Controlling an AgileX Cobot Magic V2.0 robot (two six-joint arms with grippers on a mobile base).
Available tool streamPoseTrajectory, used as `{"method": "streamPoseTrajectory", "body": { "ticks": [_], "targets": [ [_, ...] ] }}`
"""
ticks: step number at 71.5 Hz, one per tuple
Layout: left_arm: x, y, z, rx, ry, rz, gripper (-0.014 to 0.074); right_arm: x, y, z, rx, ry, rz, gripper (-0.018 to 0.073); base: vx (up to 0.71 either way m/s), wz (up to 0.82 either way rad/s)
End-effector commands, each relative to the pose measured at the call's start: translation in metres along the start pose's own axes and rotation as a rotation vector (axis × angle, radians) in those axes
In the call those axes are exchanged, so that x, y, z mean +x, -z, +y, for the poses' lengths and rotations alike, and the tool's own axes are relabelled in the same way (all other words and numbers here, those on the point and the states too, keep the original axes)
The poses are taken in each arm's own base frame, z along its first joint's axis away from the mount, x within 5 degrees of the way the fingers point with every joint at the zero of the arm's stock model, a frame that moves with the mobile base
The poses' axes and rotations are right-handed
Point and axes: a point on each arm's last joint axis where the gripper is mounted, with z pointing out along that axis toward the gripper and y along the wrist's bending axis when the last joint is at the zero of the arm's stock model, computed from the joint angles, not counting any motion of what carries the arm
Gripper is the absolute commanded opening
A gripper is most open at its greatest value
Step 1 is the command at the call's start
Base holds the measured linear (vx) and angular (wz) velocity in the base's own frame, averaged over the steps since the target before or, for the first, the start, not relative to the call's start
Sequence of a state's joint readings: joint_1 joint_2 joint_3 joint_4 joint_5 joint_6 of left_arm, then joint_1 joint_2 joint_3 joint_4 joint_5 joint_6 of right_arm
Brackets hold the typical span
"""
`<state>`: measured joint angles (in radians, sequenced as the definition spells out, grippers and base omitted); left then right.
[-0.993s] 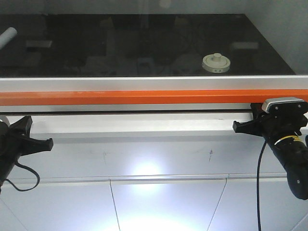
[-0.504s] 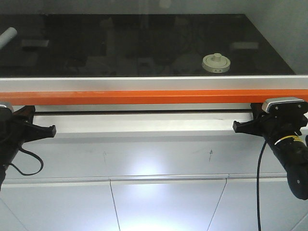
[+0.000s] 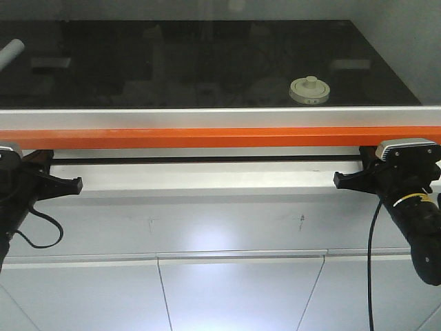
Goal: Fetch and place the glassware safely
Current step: 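Lift the orange handle with both grippers to raise the sash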
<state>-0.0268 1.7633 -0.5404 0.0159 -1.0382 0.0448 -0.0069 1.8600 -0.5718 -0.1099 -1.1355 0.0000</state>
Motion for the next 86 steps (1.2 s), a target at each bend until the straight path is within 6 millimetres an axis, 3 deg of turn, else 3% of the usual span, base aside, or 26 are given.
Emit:
{"method": "streamPoseTrajectory", "body": {
  "ticks": [1,39,72,86],
  "targets": [
    [-0.032,-0.001,0.001,0.003,-0.006,-0.202,-0.0007,-0.026,-0.001,0.000,-0.006,0.018,-0.161,-0.0003,0.00,0.00],
    [-0.039,0.001,0.001,0.002,-0.006,-0.250,-0.0007,-0.040,0.002,0.000,-0.004,0.023,-0.211,-0.0003,0.00,0.00],
    [-0.064,0.011,0.002,-0.004,-0.007,-0.312,-0.0007,-0.057,0.006,0.000,-0.001,0.026,-0.256,-0.0003,0.00,0.00],
    [-0.085,0.006,0.003,-0.004,-0.012,-0.335,-0.0007,-0.066,0.009,-0.001,0.001,0.030,-0.261,-0.0003,0.00,0.00]
  ]
}}
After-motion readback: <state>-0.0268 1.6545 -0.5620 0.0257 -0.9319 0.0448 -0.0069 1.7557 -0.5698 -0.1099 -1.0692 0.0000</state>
